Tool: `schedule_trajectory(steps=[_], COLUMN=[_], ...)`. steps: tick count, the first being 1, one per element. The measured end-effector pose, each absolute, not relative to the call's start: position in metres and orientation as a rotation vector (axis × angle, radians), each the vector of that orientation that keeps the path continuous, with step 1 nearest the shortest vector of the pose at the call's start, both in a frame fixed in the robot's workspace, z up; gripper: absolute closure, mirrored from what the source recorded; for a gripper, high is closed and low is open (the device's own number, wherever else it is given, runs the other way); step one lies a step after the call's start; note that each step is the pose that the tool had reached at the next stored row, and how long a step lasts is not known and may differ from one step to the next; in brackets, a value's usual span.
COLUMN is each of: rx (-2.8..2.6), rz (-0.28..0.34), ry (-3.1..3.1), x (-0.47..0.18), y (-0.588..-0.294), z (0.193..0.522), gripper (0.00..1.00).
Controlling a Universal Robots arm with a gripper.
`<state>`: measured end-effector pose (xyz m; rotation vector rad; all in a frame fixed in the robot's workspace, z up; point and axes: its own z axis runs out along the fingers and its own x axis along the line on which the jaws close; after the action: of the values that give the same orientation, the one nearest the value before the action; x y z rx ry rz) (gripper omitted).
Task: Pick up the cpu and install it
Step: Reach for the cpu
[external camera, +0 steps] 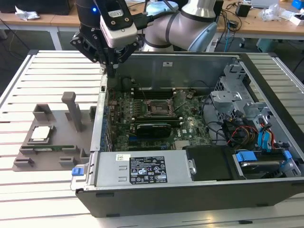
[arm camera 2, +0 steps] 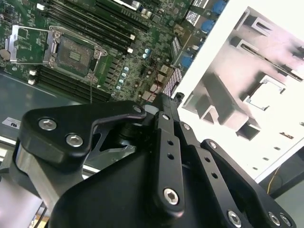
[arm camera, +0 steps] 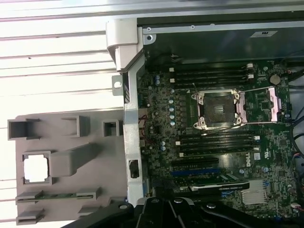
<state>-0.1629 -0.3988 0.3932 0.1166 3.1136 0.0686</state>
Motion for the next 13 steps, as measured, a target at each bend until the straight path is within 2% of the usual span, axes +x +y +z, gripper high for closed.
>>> schedule_trajectory(steps=[13], rx=[0.117], rz=[0.069], ry=[3.114], x=[-0.174], y=[-0.399], z=[0.393], gripper=[0.89])
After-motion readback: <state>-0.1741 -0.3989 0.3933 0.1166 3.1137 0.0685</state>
